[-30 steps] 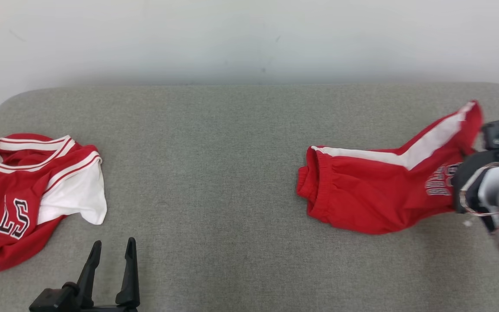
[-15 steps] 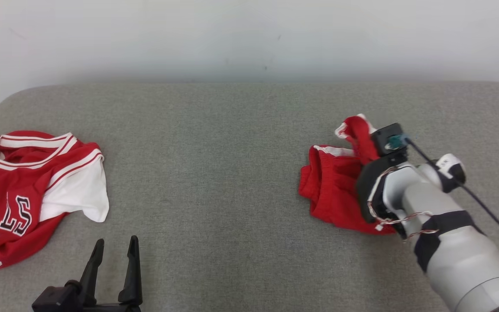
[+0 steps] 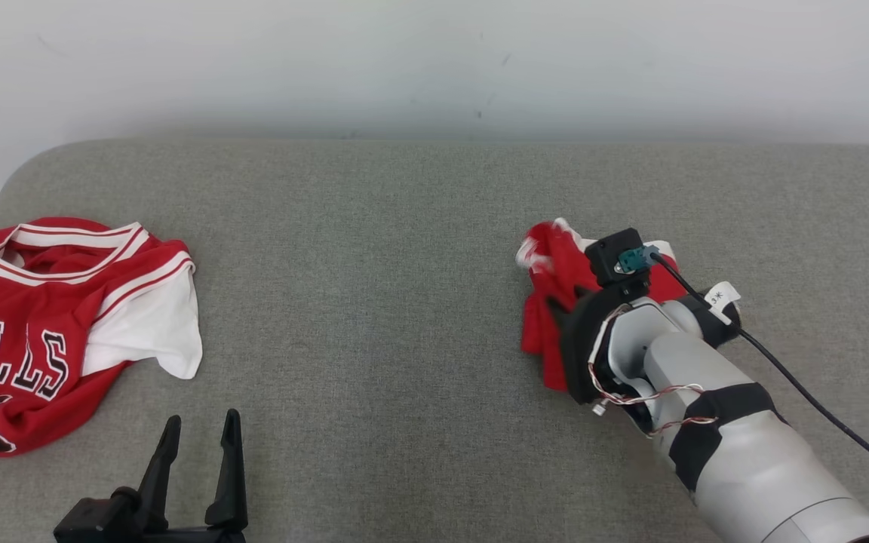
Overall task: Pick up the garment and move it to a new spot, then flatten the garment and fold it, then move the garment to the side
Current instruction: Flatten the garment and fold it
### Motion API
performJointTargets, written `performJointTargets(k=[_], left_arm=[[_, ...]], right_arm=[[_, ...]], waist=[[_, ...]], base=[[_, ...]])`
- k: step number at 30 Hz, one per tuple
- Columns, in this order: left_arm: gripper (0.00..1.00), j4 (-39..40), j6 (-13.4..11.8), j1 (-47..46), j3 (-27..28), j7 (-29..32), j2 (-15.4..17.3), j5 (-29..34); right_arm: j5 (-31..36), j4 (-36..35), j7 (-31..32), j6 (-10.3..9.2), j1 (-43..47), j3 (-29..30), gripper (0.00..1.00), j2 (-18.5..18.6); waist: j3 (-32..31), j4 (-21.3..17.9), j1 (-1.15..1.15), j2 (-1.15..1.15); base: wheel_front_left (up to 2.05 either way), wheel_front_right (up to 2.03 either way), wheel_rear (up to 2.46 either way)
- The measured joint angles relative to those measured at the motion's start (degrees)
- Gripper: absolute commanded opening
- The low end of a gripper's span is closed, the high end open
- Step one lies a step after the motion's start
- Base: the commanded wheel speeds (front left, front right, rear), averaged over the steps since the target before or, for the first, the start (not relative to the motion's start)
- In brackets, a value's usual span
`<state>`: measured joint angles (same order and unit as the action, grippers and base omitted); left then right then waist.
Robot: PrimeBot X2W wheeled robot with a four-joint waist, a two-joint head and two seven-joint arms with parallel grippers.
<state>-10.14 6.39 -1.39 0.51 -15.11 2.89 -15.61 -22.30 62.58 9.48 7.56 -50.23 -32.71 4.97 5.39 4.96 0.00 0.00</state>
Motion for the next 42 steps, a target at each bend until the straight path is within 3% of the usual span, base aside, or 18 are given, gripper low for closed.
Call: performJointTargets(k=[7,14,15,16,21,27,36,42], left_arm=[[1.00,0.08,-0.19,0.16,0.35,0.00,0.00,-0.10],[1.00,0.30,-0.34,0.34,0.11,0.00,0.00,-0.10],[1.00,0.30,-0.35,0.35,-0.07,-0.01,0.00,-0.10],[1.00,0.30,-0.37,0.35,-0.19,0.00,0.00,-0.10],[1.00,0.30,-0.40,0.43,-0.46,0.00,0.00,-0.10],[1.00,0.27,-0.40,0.72,-0.37,0.00,0.00,-0.10],[1.00,0.30,-0.64,1.27,-0.79,0.00,0.00,-0.11],[1.00,0.26,-0.82,1.74,-0.86,0.00,0.00,-0.12]], right_arm=[[-8.68,-8.44,-2.57,0.01,0.64,2.82,1.00,0.18],[-7.37,-9.90,-5.32,0.00,1.20,7.17,1.00,9.40],[-6.19,-9.00,-5.67,0.00,1.62,7.97,0.44,10.74],[-4.98,-8.01,-6.05,0.00,2.14,8.62,0.00,11.98],[-0.65,-4.32,-6.57,0.00,4.54,9.95,0.00,14.01],[2.56,-1.59,-6.42,0.00,6.51,9.25,0.00,11.18],[2.46,-5.84,-3.63,0.00,9.50,-0.96,0.00,3.75],[-2.24,-12.21,1.69,0.00,13.89,-10.18,0.00,2.96]], waist=[[-0.44,-0.56,0.00,0.00],[-1.14,-1.32,0.00,0.00],[-1.22,-1.32,0.00,0.00],[-1.26,-1.29,0.00,0.00],[-1.41,-1.25,0.00,0.00],[-1.72,-1.45,0.00,0.00],[-2.38,-1.64,0.00,0.00],[-3.15,-1.53,0.00,0.00]], base=[[0.00,0.00,0.00],[0.00,0.00,0.00],[0.00,0.00,0.00],[0.00,0.00,0.00],[0.00,0.00,0.00],[0.00,0.00,0.00],[0.00,0.00,0.00],[0.00,0.00,0.00]])
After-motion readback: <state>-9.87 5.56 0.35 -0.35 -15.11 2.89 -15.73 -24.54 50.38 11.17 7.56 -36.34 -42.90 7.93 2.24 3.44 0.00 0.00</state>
